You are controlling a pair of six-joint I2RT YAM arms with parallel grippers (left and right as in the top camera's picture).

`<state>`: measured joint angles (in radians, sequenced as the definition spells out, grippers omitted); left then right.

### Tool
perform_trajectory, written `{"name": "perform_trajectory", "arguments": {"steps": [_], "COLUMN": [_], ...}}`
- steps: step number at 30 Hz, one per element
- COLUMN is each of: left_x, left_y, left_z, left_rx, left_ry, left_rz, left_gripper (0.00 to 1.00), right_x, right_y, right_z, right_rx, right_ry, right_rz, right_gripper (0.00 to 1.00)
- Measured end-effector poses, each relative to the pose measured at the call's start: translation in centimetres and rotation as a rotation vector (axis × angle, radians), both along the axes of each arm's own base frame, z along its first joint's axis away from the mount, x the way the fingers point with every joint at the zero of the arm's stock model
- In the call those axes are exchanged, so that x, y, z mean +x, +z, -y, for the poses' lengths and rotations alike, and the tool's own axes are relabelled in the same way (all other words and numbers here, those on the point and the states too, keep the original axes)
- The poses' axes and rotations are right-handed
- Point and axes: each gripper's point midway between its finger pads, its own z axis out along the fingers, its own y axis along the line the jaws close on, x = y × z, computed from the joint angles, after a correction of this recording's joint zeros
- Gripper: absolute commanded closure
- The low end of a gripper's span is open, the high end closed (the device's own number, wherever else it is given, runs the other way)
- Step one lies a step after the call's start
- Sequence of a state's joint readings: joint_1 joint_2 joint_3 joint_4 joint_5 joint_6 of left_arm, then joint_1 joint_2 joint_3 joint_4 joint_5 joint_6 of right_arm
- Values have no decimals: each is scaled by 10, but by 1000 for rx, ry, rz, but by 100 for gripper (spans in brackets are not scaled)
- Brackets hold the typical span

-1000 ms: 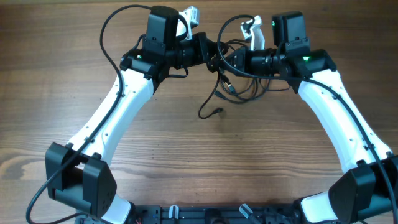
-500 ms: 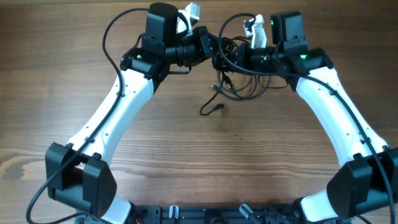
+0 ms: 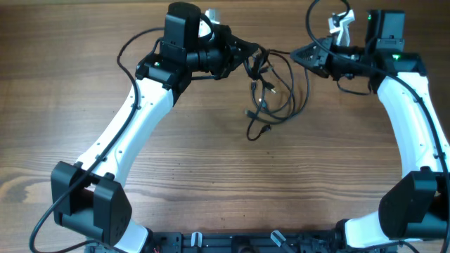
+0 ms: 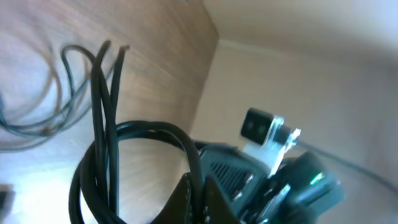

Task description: Untangle cables

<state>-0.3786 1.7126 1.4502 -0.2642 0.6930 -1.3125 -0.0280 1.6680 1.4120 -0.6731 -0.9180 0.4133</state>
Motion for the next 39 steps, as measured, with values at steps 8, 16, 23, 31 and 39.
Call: {"name": "perform_trajectory", "arguments": {"steps": [8,16,23,31,39], "left_x": [5,11,14,-7,-22], "left_y": [-1,-2,-24,-89,-103], "left_z": [-3,-7,-26,-83,-95], "left_rx": [-227,-265,-203,61,139], "left_ry": [263,345,455,753,796], "left_rz": [-495,-560,-612,-765,-818], "left_gripper": [96,96,96,96,96], "right_x": [-12,-16,-12,-49,-77], "right_y": [0,-3,-16,60,21], "right_z": [-25,-36,-17,-32,-103], "right_rx": [-5,-27,-172,-252,-292], "right_ry": [90,124,96,166,365], "right_rz": [20,35,77,367,314], "right_gripper": [66,66,64,59,62]}}
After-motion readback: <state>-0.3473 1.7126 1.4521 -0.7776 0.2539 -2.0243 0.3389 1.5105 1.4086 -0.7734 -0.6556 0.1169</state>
